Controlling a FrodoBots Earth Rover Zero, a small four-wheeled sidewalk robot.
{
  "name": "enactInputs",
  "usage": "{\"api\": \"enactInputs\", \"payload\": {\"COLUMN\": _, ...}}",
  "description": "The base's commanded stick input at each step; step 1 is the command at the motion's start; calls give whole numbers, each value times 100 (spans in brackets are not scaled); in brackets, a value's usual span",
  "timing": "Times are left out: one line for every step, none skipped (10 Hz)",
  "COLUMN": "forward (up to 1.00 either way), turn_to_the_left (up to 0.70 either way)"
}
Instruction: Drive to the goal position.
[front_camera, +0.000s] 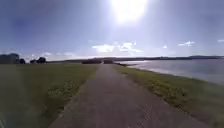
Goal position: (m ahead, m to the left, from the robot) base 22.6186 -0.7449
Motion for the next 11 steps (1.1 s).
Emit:
{"api": "enactInputs", "payload": {"forward": 70, "turn_to_the_left": 5}}
{"api": "enactInputs", "payload": {"forward": 70, "turn_to_the_left": 5}}
{"api": "enactInputs", "payload": {"forward": 70, "turn_to_the_left": 5}}
{"api": "enactInputs", "payload": {"forward": 70, "turn_to_the_left": 5}}
{"api": "enactInputs", "payload": {"forward": 70, "turn_to_the_left": 5}}
{"api": "enactInputs", "payload": {"forward": 70, "turn_to_the_left": 5}}
{"api": "enactInputs", "payload": {"forward": 70, "turn_to_the_left": 5}}
{"api": "enactInputs", "payload": {"forward": 70, "turn_to_the_left": 5}}
{"api": "enactInputs", "payload": {"forward": 70, "turn_to_the_left": 5}}
{"api": "enactInputs", "payload": {"forward": 70, "turn_to_the_left": 5}}
{"api": "enactInputs", "payload": {"forward": 70, "turn_to_the_left": 5}}
